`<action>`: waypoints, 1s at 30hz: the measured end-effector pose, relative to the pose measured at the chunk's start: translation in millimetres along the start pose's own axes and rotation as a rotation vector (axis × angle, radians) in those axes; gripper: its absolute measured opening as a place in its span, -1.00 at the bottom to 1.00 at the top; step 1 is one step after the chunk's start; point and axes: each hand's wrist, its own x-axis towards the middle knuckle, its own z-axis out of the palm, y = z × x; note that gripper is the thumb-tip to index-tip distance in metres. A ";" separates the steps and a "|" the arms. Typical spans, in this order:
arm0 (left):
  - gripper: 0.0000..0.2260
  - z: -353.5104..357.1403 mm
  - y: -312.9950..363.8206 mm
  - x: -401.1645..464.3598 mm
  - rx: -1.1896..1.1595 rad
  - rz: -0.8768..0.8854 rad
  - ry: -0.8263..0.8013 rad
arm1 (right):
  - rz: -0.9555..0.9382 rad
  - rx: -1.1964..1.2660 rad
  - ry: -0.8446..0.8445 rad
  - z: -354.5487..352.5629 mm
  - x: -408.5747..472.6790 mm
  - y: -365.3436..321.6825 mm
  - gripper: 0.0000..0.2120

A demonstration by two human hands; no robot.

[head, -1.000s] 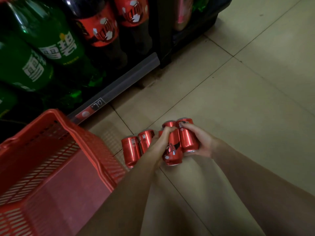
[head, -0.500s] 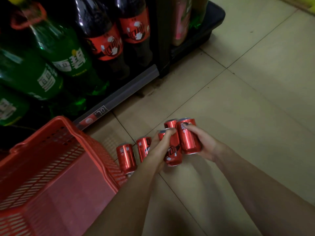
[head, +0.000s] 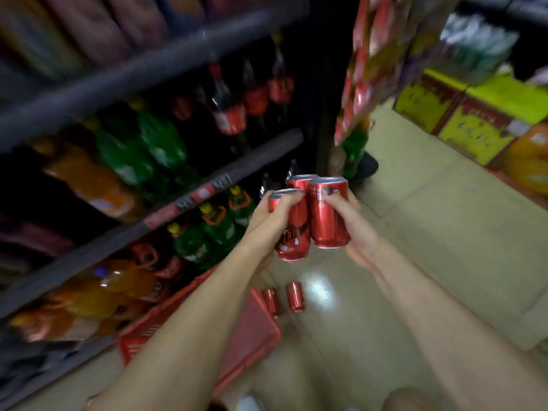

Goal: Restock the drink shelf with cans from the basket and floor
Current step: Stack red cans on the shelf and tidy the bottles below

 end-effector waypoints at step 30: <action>-0.49 -406.1 636.6 -505.2 0.069 0.848 0.479 | -0.707 0.121 -0.729 633.7 -332.5 -507.8 -0.53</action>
